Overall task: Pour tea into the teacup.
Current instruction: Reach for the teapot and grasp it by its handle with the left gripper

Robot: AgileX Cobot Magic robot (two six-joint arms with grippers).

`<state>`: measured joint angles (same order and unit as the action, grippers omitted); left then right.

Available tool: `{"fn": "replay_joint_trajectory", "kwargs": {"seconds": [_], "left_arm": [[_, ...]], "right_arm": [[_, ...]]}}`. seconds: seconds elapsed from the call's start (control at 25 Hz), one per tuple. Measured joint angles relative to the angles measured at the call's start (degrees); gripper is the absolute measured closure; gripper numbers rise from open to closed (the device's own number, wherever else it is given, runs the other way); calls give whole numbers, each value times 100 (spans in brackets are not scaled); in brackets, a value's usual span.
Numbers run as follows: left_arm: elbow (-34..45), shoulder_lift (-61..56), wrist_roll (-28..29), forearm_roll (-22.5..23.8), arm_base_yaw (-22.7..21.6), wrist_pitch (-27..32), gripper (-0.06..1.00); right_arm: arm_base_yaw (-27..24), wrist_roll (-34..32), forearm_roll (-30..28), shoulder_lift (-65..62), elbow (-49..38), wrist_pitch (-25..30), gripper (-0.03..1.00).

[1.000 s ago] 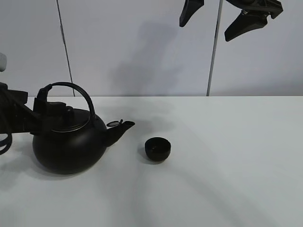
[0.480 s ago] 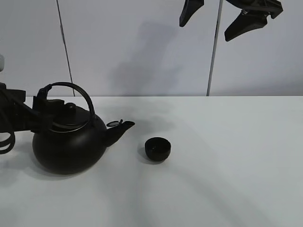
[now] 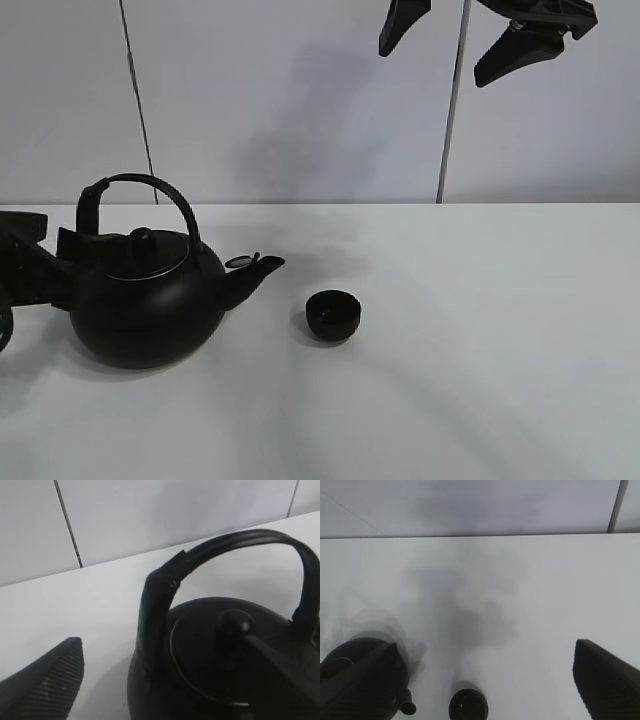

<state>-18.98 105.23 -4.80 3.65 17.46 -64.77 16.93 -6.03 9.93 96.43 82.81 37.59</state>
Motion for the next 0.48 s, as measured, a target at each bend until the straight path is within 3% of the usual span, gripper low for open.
{"fn": "replay_joint_trajectory", "kwargs": {"seconds": [0.48], "left_arm": [[111,0,14,-67,0,-35,35]], "right_arm": [[0,0,0,0,0,0,32]]}}
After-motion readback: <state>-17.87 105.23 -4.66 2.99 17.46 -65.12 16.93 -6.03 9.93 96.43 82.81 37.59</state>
